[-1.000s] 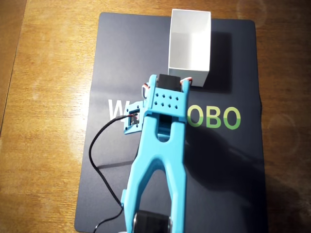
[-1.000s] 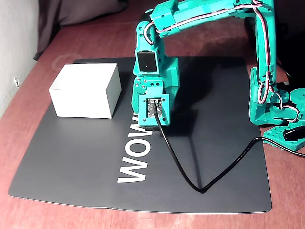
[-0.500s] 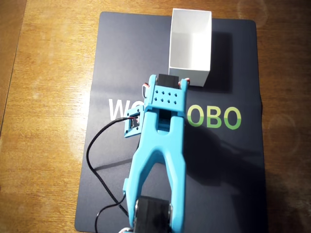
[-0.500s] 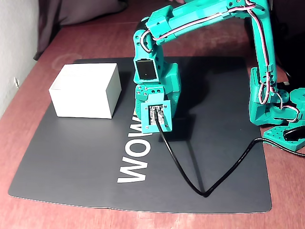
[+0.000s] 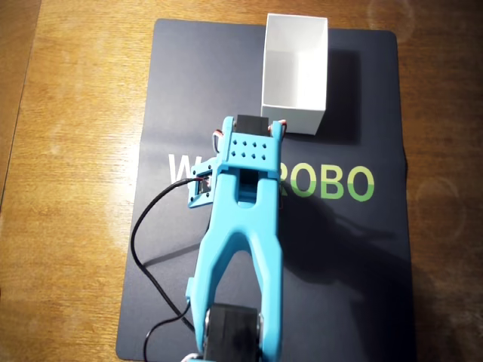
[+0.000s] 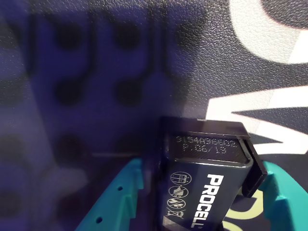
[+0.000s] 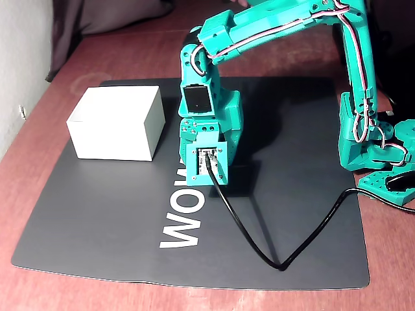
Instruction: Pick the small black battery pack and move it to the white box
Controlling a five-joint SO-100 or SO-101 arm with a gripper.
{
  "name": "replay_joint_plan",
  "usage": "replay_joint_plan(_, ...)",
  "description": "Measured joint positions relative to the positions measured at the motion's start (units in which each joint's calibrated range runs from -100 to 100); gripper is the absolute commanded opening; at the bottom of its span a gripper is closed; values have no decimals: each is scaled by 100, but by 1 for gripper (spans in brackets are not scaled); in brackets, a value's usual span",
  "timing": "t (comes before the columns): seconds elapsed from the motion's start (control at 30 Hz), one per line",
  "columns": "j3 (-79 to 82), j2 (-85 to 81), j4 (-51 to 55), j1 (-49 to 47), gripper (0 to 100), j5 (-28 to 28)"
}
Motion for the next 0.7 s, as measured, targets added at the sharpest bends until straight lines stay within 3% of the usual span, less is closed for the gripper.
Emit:
replay_joint_plan(0.17,0,0,-17,0,26,0)
replay_joint_plan(0.33,-91,51,-105,-12,12,-5)
replay_joint_plan(0.7,-36,0,35,-37,12,0)
